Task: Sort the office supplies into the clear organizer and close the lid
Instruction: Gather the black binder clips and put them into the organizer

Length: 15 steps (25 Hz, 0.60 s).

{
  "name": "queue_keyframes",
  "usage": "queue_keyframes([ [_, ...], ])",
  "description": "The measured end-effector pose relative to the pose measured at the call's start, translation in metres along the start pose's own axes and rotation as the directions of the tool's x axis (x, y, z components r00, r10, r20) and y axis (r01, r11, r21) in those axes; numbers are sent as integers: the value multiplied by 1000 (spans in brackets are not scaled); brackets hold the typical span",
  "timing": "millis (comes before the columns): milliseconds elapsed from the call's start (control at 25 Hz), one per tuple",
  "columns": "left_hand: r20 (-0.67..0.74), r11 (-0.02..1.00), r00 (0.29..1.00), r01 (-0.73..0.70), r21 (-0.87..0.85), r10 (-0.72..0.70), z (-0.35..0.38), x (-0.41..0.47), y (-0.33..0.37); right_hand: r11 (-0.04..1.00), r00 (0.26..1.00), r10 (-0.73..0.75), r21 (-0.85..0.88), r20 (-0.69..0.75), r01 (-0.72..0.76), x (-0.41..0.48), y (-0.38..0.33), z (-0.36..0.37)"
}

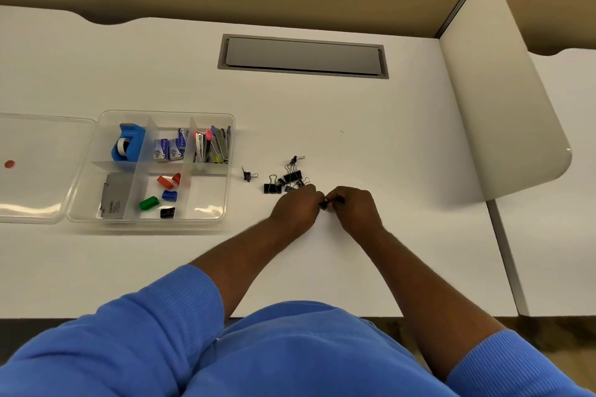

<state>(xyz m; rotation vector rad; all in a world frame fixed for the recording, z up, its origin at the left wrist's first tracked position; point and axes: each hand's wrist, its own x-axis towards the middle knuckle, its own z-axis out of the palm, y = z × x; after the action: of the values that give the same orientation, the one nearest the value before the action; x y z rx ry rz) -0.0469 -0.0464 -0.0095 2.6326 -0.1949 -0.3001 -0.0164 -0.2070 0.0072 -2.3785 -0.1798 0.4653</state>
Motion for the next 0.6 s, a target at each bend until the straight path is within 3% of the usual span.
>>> queue_keyframes([
  [200,27,993,997,-81,89,79,-3,-2,-7,980,992,-107,-178,-61,94,-11,-2,5],
  [320,64,989,988,-141,53,137,-8,-2,-8,956,979,-159,-268,-127,120,-20,-4,8],
  [480,127,984,976,-178,10,175,-13,5,-7,971,979,-84,-235,-185,39,-30,-2,10],
  [600,155,971,966,-224,85,209,-12,8,-3,983,977,5,-177,-212,-43,-36,4,9],
])
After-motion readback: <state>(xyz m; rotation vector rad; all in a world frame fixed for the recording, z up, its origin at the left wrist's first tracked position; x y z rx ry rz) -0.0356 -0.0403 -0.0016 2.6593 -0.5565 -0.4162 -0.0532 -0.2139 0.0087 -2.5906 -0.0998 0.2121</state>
